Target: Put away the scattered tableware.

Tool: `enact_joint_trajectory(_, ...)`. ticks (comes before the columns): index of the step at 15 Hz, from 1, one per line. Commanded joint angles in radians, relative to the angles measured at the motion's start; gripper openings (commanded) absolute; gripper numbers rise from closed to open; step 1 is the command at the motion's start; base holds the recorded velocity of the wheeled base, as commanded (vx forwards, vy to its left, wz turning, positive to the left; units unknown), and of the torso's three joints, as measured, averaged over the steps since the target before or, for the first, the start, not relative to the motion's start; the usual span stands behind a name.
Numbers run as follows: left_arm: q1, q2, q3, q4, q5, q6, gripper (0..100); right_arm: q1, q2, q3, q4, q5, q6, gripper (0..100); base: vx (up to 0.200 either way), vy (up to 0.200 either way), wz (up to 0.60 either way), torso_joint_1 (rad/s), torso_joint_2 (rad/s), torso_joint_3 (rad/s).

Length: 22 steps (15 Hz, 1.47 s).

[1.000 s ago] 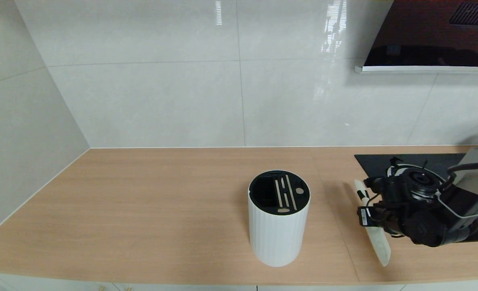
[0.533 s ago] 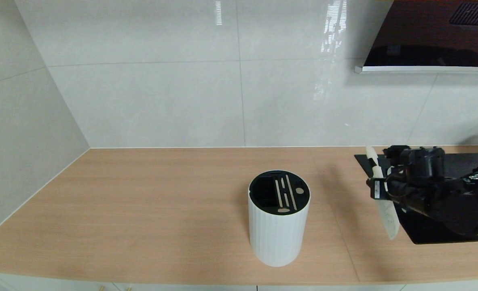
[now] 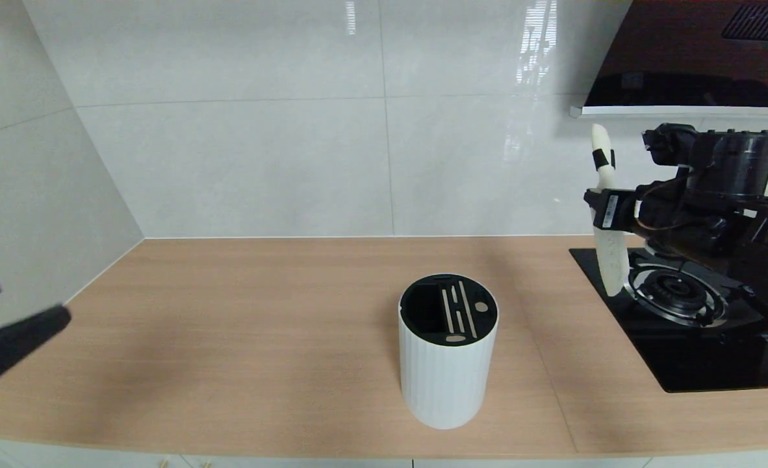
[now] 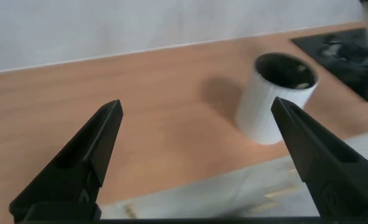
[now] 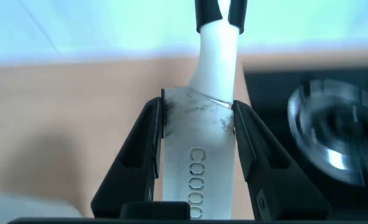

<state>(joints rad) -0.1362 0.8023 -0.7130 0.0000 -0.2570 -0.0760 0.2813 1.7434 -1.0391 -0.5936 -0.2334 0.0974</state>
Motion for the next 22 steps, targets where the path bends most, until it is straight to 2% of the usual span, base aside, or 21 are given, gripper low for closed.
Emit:
enact_joint_trajectory(1, -0.257, 0.377, -0.103, -0.262, -0.010, -0.234, 100, 0.082, -0.056, -0.019, 0.002, -0.004, 0.001, 0, 0.000, 0.000, 0.00, 0.000, 0.00, 0.000)
enact_joint_trajectory(2, -0.264, 0.466, -0.106, -0.333, -0.011, -0.271, 100, 0.118, -0.079, -0.012, 0.002, -0.021, 0.001, 0, 0.000, 0.000, 0.00, 0.000, 0.00, 0.000)
enact_joint_trajectory(4, -0.276, 0.623, -0.106, -0.502, -0.016, -0.281, 100, 0.208, -0.128, 0.039, 0.002, -0.037, -0.002, 0, 0.000, 0.000, 0.00, 0.000, 0.00, 0.000)
enact_joint_trajectory(5, -0.316, 0.650, -0.105, -0.546, -0.014, -0.320, 100, 0.251, -0.131, 0.051, 0.003, -0.040, -0.001, 0, 0.000, 0.000, 0.00, 0.000, 0.00, 0.000)
enact_joint_trajectory(6, -0.353, 0.653, -0.092, -0.561, -0.011, -0.393, 100, 0.288, -0.133, 0.071, 0.003, -0.040, -0.001, 0, 0.000, 0.000, 0.00, 0.000, 0.00, 0.000)
enact_joint_trajectory(7, -0.358, 0.658, -0.074, -0.565, -0.030, -0.455, 100, 0.323, -0.131, 0.076, 0.003, -0.040, 0.001, 0, 0.000, 0.000, 0.00, 0.000, 0.00, 0.000)
enact_joint_trajectory(10, -0.367, 0.726, -0.069, -0.626, -0.044, -0.461, 100, 0.452, -0.133, 0.116, 0.003, -0.043, 0.004, 0, 0.000, 0.000, 0.00, 0.000, 0.00, 0.000)
enact_joint_trajectory(14, -0.404, 0.788, -0.065, -0.793, -0.038, -0.464, 100, 0.561, -0.171, 0.148, 0.005, -0.070, 0.015, 0, 0.000, 0.000, 0.00, 0.000, 0.00, 0.000)
enact_joint_trajectory(15, -0.425, 0.793, -0.065, -0.798, -0.028, -0.461, 100, 0.575, -0.170, 0.148, 0.005, -0.089, 0.013, 0, 0.000, 0.000, 0.00, 0.000, 0.00, 0.000)
enact_joint_trajectory(16, -0.462, 0.793, -0.069, -0.799, 0.010, -0.461, 100, 0.595, -0.168, 0.146, 0.023, -0.112, 0.013, 0, 0.000, 0.000, 0.00, 0.000, 0.00, 0.000)
enact_joint_trajectory(19, -0.534, 0.791, -0.075, -0.827, 0.058, -0.461, 100, 0.639, -0.156, 0.145, 0.055, -0.115, 0.015, 0, 0.000, 0.000, 0.00, 0.000, 0.00, 0.000)
enact_joint_trajectory(22, -0.543, 0.802, -0.075, -0.836, 0.051, -0.462, 100, 0.671, -0.150, 0.149, 0.057, -0.115, 0.016, 0, 0.000, 0.000, 0.00, 0.000, 0.00, 0.000)
